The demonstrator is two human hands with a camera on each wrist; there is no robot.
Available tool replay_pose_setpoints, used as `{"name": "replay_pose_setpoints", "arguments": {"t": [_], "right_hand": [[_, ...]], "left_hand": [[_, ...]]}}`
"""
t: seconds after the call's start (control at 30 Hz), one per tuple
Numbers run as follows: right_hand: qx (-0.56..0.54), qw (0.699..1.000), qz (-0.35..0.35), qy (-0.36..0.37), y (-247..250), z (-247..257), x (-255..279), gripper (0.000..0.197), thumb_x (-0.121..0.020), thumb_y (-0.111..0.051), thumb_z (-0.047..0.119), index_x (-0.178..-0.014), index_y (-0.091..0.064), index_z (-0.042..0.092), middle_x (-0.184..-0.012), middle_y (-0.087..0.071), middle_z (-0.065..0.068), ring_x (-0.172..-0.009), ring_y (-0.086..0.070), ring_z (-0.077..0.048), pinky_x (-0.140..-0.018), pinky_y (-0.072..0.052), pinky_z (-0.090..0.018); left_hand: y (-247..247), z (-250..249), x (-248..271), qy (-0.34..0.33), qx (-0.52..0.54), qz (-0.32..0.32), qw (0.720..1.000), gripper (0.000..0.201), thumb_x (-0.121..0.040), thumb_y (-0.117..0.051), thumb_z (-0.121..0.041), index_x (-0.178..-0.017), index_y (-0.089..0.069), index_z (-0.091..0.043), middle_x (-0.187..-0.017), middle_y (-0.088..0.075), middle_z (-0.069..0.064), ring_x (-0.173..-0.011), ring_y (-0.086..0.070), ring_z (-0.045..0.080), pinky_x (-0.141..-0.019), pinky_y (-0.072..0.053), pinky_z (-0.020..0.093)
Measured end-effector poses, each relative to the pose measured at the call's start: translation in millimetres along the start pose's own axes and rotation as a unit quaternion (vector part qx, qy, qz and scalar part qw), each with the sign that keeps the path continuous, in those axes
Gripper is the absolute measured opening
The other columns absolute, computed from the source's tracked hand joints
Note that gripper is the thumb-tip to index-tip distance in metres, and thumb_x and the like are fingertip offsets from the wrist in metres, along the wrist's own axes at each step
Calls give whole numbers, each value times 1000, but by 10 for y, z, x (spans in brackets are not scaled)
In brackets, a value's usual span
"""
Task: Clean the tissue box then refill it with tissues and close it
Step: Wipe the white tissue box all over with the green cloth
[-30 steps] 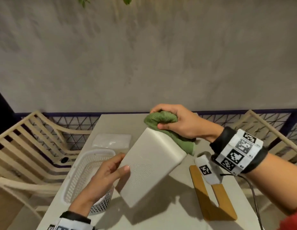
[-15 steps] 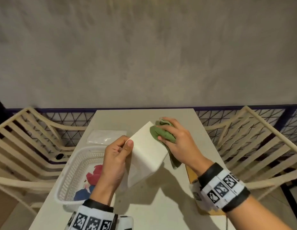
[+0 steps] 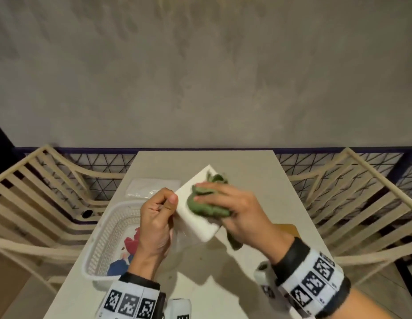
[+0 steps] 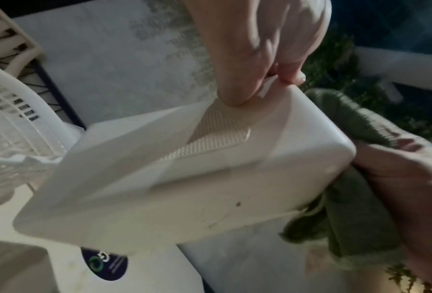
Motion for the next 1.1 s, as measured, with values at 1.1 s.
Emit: {"name": "replay_pose_setpoints", "arguments": {"t": [1.1], "right_hand": [[-9,982,124,141,-72,237,-172,18,-85,-63,10,-99,-73,5,-114,-68,-12,-109,-61,-25,-98,-46,-35]], "left_hand": [[-115,-24,-86,26,99,-90,991,27,-83,-54,-18,-57,-62,-17,-58,-58,1,-56,-53,10,-57,-49,22]]}}
Point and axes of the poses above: each hand's wrist, its own x-axis away from the middle knuckle, its own y-axis out of the back of the hand, z = x × y, the point moved 3 cm from there along -x, towards the middle knuckle
